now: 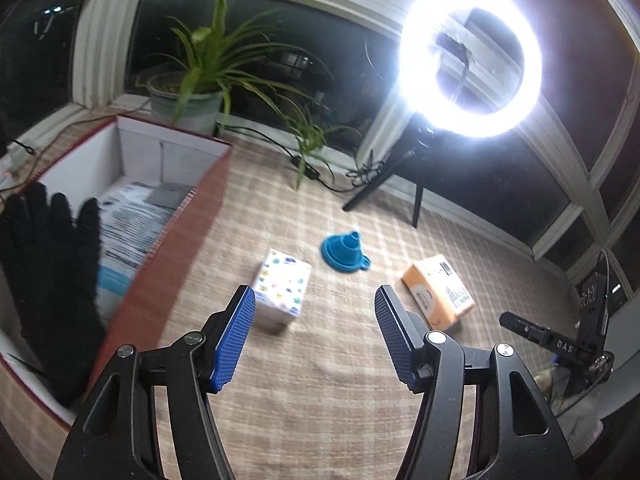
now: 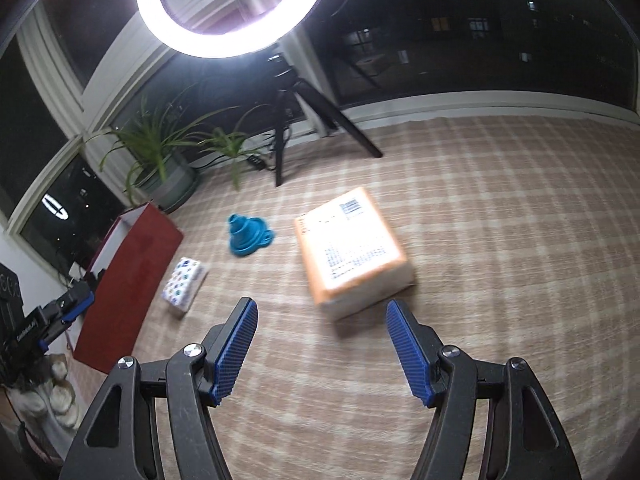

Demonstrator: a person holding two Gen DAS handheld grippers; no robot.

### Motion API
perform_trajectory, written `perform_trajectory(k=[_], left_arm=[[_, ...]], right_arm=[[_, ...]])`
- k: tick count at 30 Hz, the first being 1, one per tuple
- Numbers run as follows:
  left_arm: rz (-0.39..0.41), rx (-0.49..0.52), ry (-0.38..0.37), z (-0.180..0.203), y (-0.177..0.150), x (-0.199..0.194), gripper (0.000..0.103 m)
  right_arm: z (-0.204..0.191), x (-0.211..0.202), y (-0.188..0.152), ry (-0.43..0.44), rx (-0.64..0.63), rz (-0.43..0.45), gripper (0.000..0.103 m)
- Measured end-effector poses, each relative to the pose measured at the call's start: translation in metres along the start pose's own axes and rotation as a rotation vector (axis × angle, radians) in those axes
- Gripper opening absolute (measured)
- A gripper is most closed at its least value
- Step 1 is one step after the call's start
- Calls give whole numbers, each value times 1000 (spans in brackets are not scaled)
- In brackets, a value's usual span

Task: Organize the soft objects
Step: 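Move both open tools toward the orange-wrapped tissue pack, then close both tools on opposite ends of the tissue pack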

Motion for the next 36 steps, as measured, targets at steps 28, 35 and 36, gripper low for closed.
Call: perform_trajectory(k=[28,35,36], left_arm=[[-202,98,-265,154,-50,94,62],[-258,84,-300,175,-55,119,62],[-266,79,-305,177,-56,122,62]], right_arm=[[48,63,34,68,-16,-235,65],[55,83,39,117,33,-287,60],[55,86,40,122,35,-293,60]])
Point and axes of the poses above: each gripper's, at about its wrist camera, not at the fingertips, and x roughly the way its jaws point, z to its right, y to its top, the point moved 10 cm from there along x, roughly the way its jaws point, and after that the axes turned 7 degrees about y, right-handed, at the moved point
